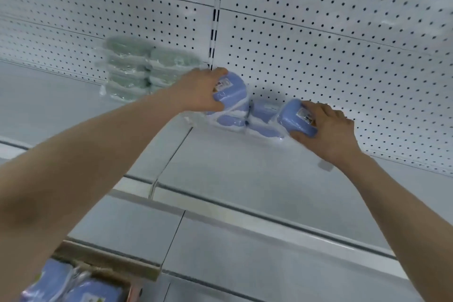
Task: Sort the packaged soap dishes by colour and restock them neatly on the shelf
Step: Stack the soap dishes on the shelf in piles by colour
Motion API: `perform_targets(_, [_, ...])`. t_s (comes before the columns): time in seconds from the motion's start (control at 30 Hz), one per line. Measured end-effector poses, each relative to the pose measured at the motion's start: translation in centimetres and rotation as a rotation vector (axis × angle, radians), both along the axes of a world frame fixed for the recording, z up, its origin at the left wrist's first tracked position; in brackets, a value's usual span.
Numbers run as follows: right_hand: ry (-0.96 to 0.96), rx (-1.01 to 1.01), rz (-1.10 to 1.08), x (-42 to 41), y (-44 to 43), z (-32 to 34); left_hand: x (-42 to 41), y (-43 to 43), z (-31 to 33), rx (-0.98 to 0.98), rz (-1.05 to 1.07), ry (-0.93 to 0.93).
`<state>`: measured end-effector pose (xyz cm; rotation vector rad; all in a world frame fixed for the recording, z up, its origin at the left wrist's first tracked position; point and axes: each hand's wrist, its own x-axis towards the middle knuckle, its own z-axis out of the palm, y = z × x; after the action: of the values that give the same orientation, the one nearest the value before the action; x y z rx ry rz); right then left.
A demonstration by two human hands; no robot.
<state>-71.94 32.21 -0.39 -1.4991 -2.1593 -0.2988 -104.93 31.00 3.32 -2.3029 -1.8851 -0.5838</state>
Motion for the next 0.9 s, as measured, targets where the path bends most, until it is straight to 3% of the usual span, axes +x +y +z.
perform_targets(0.37, [-0.050, -0.122, 0.149, -1.8, 11.2, 1.2, 1.2, 11.5, -0.5, -0.228, -0.153, 0.122])
perform_targets(0.57, [-0.008, -0.278, 0.389, -3.1, 15.1, -0.2, 1.3, 12.5, -3.5, 0.000, -0.217, 0.365])
perform_targets(0.9, [-0.139, -0.076, 0.483, -3.8, 15.7, -1.0, 1.9, 12.1, -5.9, 0.161, -0.153, 0.299])
